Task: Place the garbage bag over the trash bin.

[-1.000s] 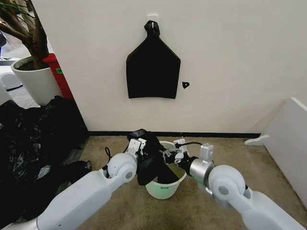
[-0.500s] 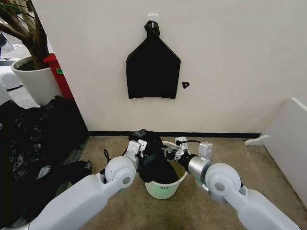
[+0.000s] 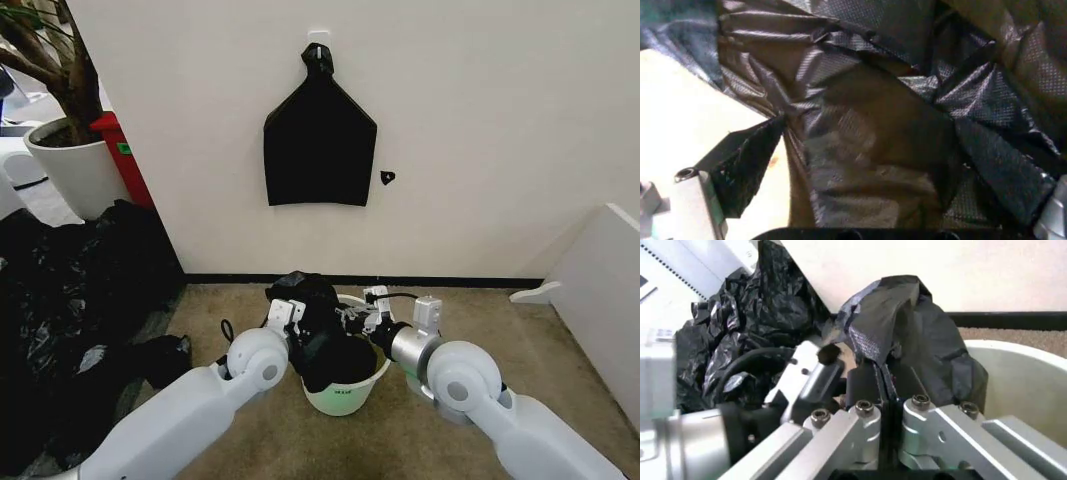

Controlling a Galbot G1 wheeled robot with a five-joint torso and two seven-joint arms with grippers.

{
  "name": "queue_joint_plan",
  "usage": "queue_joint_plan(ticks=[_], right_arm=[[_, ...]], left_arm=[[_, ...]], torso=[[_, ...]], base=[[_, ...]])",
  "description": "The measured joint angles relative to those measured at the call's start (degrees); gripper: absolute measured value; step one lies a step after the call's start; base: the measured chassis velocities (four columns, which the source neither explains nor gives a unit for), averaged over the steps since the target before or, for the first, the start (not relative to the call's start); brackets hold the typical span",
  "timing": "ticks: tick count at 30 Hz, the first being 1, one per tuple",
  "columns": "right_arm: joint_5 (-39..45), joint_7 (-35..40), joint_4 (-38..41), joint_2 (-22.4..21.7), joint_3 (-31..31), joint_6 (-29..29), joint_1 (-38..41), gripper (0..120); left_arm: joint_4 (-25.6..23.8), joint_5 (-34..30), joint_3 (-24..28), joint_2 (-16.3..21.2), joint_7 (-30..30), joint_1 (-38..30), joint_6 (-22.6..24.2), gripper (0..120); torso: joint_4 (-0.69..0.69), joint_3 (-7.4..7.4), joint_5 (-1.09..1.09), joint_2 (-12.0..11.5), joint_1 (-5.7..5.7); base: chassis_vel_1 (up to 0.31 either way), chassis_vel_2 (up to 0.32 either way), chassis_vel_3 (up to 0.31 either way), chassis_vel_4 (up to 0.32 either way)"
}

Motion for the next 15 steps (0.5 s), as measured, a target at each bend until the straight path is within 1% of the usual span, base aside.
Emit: queue_joint_plan(ticks=[9,11,13,14,15], right_arm=[[0.2,-0.3,0.0,-0.7,0.1,-0.2,-0.2,0],[0.3,-0.4,0.0,-0.8,0.3,-0.2,-0.4,0],[0.4,-0.6,0.0,-0.9,0.3,-0.2,-0.4,0],[0.4,-0.6,0.0,-0.9,0.3,-0.3,-0.5,0],[0.5,-0.7,-0.1,-0.9,0.3,-0.3,-0.5,0]], left_arm=[[2.5,-3.7,1.5,-2.1,-3.4,-1.8,0.0,99],[3.2,-5.0,1.9,-2.7,-4.9,-2.1,0.0,94],[3.8,-5.8,2.1,-3.2,-6.0,-2.2,0.0,94],[3.9,-5.9,2.1,-3.3,-6.2,-2.3,0.0,94],[4.2,-6.0,2.1,-3.4,-6.5,-2.3,0.0,97]], torso=[[0.0,0.0,0.0,0.0,0.0],[0.0,0.0,0.0,0.0,0.0],[-0.01,0.0,0.0,0.0,0.0],[-0.01,0.0,0.0,0.0,0.0],[0.0,0.0,0.0,0.0,0.0]], base=[[0.0,0.0,0.0,0.0],[0.0,0.0,0.0,0.0],[0.0,0.0,0.0,0.0],[0.0,0.0,0.0,0.0],[0.0,0.0,0.0,0.0]])
